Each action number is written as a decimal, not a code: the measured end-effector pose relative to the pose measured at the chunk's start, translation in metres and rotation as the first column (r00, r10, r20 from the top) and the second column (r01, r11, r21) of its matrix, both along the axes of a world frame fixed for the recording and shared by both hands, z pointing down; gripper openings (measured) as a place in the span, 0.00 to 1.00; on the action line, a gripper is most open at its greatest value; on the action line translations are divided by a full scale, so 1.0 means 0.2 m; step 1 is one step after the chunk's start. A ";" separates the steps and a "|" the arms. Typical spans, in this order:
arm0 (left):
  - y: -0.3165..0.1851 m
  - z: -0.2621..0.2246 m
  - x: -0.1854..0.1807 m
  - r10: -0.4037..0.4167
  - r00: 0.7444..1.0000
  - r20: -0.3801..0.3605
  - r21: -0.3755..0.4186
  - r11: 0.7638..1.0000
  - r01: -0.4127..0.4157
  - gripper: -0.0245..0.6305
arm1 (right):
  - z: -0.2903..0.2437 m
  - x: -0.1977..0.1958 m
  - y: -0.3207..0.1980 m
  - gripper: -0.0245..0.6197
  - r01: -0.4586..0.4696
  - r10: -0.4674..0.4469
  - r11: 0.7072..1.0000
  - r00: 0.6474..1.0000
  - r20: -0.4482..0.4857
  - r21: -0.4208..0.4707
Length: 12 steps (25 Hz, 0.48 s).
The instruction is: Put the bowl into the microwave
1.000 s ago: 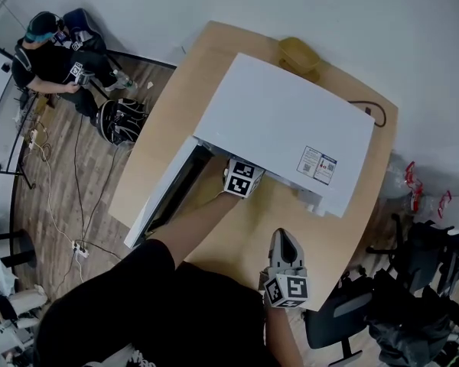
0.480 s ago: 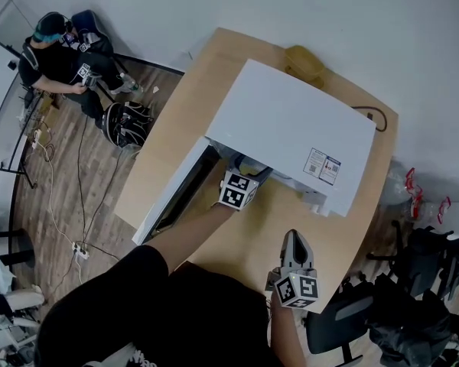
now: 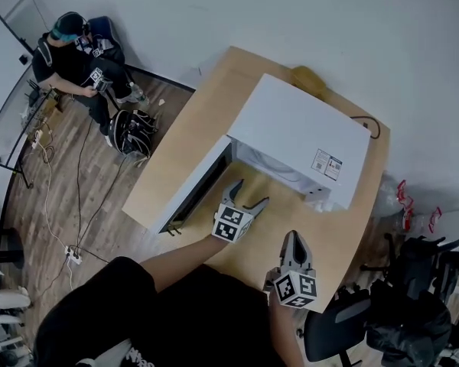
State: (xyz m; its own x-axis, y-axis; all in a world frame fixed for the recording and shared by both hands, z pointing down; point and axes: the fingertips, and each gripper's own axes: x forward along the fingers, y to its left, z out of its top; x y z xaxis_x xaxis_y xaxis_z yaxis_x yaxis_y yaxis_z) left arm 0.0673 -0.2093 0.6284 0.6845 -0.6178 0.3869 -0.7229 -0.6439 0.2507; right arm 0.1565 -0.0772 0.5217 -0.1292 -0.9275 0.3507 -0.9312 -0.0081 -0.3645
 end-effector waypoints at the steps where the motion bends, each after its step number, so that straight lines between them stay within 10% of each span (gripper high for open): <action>1: 0.05 -0.04 -0.02 0.007 1.000 -0.011 -0.001 1.000 -0.007 0.62 | -0.02 -0.03 0.02 0.13 0.001 -0.001 1.000 1.000 -0.002 0.010; 12: 0.68 -0.42 -0.23 0.095 0.983 -0.155 -0.032 0.994 -0.101 0.62 | -0.21 -0.24 0.32 0.13 0.001 0.011 0.997 0.988 -0.154 0.074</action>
State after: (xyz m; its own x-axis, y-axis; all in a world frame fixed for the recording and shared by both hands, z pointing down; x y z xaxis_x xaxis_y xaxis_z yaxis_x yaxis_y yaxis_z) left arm 0.0204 -0.0734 0.5445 0.7940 -0.5312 0.2956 -0.6079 -0.6971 0.3802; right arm 0.1081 -0.0141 0.4805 -0.0739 -0.9519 0.2972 -0.9764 0.0084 -0.2159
